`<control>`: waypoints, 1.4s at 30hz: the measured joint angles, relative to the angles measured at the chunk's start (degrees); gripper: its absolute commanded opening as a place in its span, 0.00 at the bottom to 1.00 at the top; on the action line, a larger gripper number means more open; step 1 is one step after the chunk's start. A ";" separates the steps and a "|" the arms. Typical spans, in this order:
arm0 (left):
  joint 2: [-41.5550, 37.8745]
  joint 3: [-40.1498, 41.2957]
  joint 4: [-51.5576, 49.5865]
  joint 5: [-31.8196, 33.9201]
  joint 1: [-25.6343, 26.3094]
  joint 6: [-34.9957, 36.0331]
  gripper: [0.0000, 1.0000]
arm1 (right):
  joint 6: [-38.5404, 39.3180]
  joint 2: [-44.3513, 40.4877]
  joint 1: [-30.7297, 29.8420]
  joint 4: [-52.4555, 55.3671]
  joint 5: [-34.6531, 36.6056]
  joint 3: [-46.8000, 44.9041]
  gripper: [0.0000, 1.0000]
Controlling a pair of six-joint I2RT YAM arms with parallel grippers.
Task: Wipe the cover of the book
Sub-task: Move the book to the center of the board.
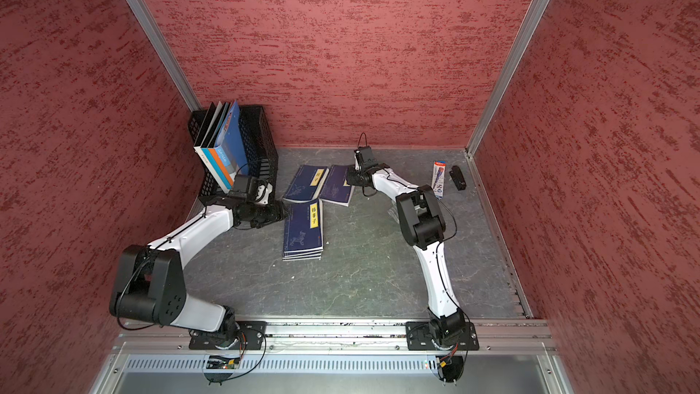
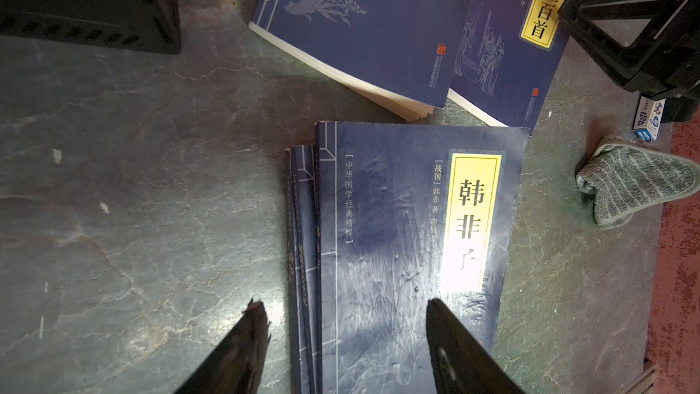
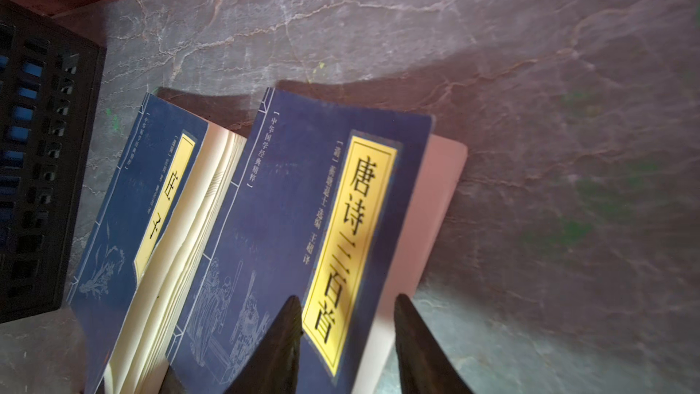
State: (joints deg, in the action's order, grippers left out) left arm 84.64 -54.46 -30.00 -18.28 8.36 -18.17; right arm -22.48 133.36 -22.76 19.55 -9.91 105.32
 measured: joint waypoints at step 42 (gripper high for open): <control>-4.87 0.02 -0.02 -1.36 -0.33 -0.15 0.67 | 2.05 -16.15 0.11 -3.50 -4.07 -27.58 0.00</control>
State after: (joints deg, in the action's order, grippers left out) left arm 79.77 -54.43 -30.02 -19.64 8.03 -18.33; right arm -20.43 117.21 -22.65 16.05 -13.98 77.73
